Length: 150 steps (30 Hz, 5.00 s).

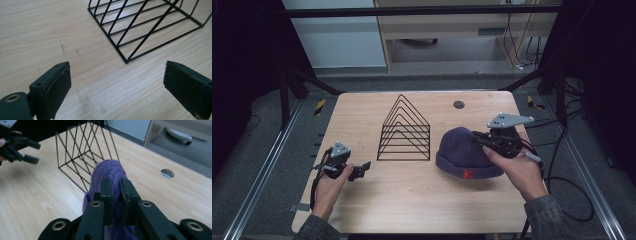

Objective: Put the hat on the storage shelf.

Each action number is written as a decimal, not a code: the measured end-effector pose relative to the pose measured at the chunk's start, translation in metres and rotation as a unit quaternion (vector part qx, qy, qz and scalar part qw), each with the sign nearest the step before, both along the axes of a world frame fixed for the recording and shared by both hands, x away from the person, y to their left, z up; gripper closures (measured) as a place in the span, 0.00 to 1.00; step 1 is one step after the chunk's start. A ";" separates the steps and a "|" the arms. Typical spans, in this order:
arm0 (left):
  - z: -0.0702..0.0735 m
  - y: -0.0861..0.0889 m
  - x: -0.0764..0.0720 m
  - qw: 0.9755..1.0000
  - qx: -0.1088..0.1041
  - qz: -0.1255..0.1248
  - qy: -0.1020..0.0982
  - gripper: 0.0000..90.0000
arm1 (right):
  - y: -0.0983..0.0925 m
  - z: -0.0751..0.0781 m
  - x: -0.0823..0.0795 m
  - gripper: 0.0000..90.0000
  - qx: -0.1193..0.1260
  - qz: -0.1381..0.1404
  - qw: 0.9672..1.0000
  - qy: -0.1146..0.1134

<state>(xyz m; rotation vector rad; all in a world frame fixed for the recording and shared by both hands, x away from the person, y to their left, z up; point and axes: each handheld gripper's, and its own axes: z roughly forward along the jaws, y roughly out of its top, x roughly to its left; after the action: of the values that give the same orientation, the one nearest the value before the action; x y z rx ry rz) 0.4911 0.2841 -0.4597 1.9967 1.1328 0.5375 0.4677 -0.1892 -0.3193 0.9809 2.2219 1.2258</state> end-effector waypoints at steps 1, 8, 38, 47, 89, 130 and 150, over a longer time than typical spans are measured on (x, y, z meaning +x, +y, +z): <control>0.002 -0.001 -0.002 1.000 -0.005 -0.002 -0.004 0.08 | -0.001 0.007 0.002 0.91 0.004 -0.002 1.000 -0.004; 0.025 0.000 -0.005 0.999 -0.037 0.001 -0.030 0.09 | 0.001 0.024 0.011 0.91 0.003 -0.007 1.000 -0.012; 0.136 -0.016 0.026 0.995 -0.067 -0.044 -0.056 0.11 | 0.024 0.084 0.064 0.91 0.033 -0.029 0.999 -0.023; 0.154 -0.024 0.025 0.993 -0.063 -0.065 -0.070 0.11 | 0.041 0.103 0.076 0.91 0.033 -0.030 0.998 -0.037; 0.160 -0.056 0.041 0.988 -0.057 -0.128 -0.063 0.10 | 0.133 0.148 0.073 0.90 0.064 0.049 0.994 -0.075; 0.174 -0.052 0.039 0.990 -0.037 -0.117 -0.075 0.80 | 0.139 0.134 0.089 0.90 0.053 0.041 0.996 -0.059; 0.151 -0.042 0.056 0.994 -0.023 -0.088 -0.058 0.79 | 0.151 0.103 0.113 0.89 0.025 0.036 0.999 -0.029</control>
<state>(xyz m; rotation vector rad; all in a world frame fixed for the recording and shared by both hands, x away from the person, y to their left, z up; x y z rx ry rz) 0.5468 0.2418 -0.3087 1.9756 0.8817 0.5242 0.5802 -0.0378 -0.2161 0.8806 2.2085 1.3308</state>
